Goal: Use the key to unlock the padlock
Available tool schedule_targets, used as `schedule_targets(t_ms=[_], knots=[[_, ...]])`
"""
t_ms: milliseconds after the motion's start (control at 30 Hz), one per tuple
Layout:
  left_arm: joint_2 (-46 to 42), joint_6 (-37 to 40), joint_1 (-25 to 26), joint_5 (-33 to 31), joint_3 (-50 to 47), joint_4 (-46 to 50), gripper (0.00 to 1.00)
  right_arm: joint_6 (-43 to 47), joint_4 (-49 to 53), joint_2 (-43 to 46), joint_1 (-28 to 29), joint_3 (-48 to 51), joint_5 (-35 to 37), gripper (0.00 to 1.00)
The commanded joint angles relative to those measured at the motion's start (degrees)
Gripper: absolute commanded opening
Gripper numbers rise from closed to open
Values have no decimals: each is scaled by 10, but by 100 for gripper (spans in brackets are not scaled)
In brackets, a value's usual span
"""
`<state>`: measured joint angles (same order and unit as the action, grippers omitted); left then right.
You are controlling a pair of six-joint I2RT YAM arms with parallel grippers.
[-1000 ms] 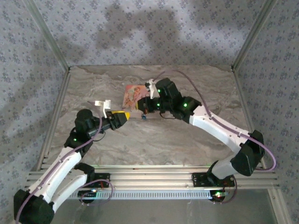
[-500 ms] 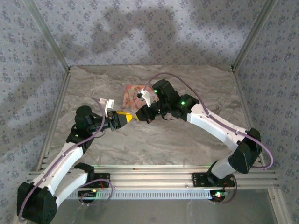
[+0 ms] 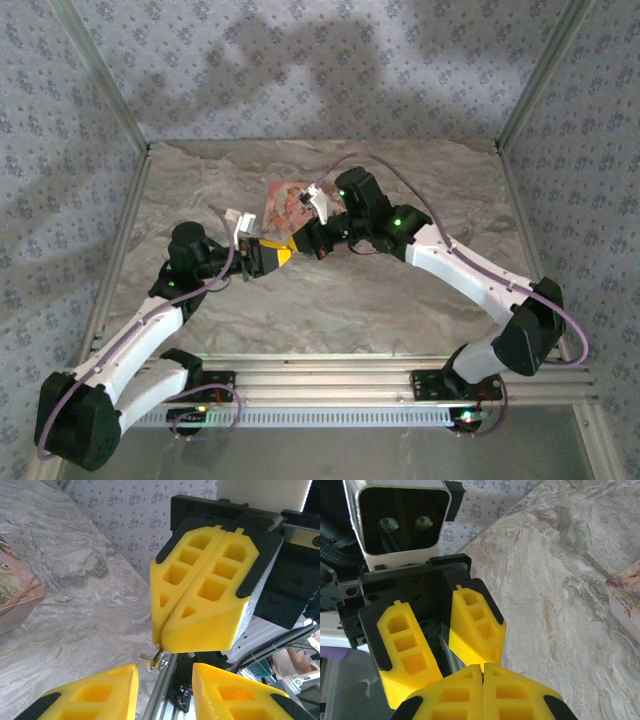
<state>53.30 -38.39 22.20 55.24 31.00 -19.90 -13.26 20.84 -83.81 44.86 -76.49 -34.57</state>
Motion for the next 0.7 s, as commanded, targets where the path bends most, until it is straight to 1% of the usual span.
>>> schedule_targets(t_ms=[0, 100, 200, 533, 667], knots=[[2, 18, 2, -5, 20, -6, 38, -11, -16, 19, -2, 12, -13, 0], [4, 9, 2, -4, 17, -22, 40, -20, -31, 22, -3, 19, -21, 0], [5, 4, 4, 3, 18, -39, 38, -31, -47, 22, -3, 25, -30, 0], [7, 9, 11, 15, 21, -46, 15, -58, -79, 25, -6, 38, -25, 0], [6, 14, 11, 16, 22, -42, 0, -70, -93, 30, -8, 46, -26, 0]])
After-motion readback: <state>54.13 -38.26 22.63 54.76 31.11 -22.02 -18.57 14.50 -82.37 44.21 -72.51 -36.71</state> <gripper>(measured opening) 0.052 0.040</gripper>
